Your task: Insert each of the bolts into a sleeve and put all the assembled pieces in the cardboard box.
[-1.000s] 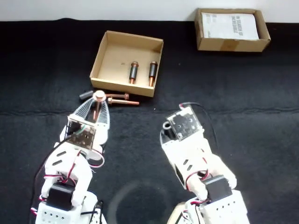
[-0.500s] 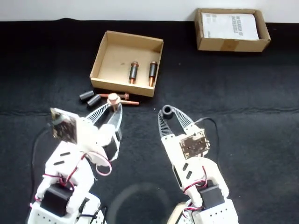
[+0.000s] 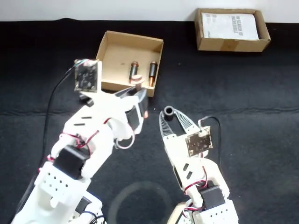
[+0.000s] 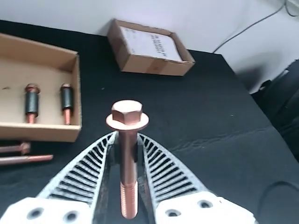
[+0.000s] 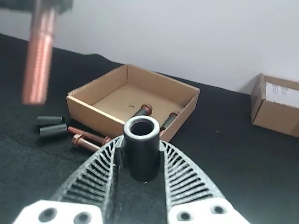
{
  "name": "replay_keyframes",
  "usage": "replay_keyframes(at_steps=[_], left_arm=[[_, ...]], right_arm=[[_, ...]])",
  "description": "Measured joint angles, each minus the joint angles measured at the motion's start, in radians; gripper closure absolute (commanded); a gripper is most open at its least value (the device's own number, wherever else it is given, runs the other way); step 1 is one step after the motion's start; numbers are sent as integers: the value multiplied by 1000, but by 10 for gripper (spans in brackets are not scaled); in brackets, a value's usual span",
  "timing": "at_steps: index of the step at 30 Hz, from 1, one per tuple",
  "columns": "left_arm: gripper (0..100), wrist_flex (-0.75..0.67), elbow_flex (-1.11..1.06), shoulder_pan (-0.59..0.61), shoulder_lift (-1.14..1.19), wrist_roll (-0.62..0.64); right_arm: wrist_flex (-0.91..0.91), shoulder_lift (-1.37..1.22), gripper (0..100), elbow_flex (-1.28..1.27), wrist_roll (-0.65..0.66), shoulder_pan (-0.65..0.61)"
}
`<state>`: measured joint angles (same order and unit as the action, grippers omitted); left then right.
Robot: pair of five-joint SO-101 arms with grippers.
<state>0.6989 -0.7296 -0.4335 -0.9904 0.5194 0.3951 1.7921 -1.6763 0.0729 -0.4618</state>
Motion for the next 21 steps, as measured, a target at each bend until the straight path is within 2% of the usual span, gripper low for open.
replay_keyframes(at_steps=[5,9,13,17,21], left_arm=[[991,-28,80,-72,83,-109],[991,-130,55,-135,86,-259],[991,-259,-52,-132,87,-416],[991,-413,-175,-132,77,-485],[991,-551,-282,-132,66,-500]], right_arm=[[11,0,991,0,-3,0],[11,0,991,0,-8,0],[11,0,991,0,-54,0],[11,0,991,0,-61,0],[11,0,991,0,-63,0]])
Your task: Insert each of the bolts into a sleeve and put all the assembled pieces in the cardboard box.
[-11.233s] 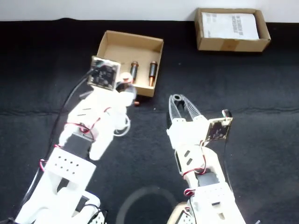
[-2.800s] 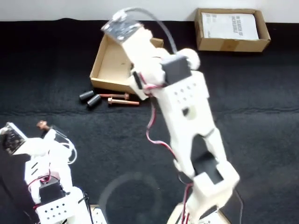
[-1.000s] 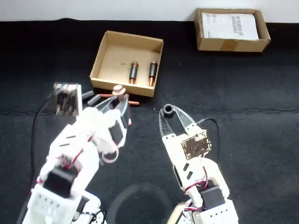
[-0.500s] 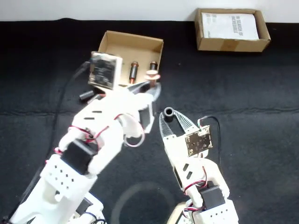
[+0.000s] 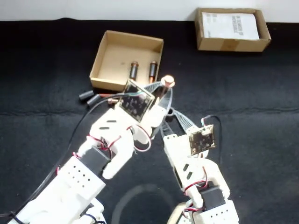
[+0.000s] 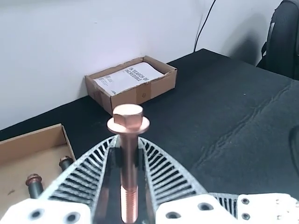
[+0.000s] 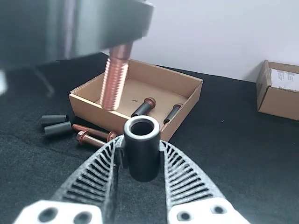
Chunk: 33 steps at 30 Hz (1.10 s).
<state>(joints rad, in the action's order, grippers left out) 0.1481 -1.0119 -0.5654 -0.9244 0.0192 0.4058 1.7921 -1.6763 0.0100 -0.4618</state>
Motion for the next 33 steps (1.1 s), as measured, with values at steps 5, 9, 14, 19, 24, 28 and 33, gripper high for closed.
replay_keyframes(at_steps=[5,9,14,19,24,28,33], left_arm=[[991,-74,-18,-2,-2,-2],[991,-97,-18,-37,-3,0],[991,-98,-18,-80,-3,71],[991,-80,-18,-75,-3,94],[991,-80,-18,-48,-3,95],[991,-80,-49,-46,-3,95],[991,-81,-63,-46,-5,149]], right_arm=[[5,0,991,0,0,0],[5,0,991,0,0,-5],[5,0,991,0,0,-14],[5,0,991,0,0,-14],[5,0,991,0,0,-14],[6,0,991,0,0,-14],[32,0,991,0,0,-14]])
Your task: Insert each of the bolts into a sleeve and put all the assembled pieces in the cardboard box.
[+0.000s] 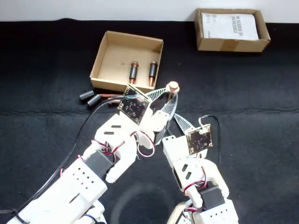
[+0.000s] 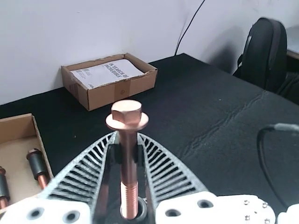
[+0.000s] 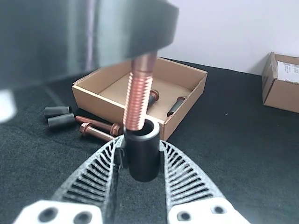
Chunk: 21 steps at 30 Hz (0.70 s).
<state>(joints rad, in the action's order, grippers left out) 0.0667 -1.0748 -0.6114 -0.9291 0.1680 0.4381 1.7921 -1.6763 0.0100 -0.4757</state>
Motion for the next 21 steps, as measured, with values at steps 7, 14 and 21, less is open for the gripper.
replay_keyframes(at_steps=[7,14,21], left_arm=[[991,0,-2,0,0,23],[991,-9,-2,0,5,23],[991,-100,-2,0,64,23]], right_arm=[[3,3,991,0,0,0],[9,3,991,0,0,0],[9,3,991,0,0,2]])
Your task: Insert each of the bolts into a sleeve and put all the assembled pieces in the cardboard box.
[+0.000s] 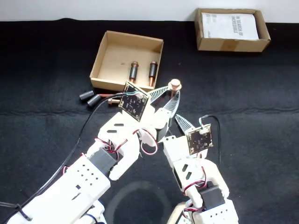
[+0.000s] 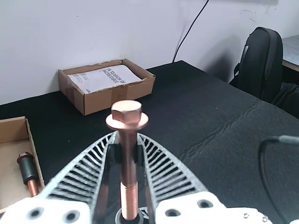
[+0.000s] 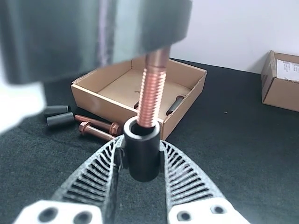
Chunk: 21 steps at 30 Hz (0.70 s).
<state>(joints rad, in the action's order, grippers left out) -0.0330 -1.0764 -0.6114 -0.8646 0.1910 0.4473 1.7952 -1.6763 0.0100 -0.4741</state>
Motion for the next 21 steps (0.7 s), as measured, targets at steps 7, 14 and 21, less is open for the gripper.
replay_keyframes(at_steps=[7,14,21], left_arm=[[991,6,0,0,5,0],[991,77,0,5,-2,78],[991,130,-25,3,-43,89]], right_arm=[[0,0,991,0,0,-6],[2,2,991,0,0,-3],[2,2,991,0,0,-6]])
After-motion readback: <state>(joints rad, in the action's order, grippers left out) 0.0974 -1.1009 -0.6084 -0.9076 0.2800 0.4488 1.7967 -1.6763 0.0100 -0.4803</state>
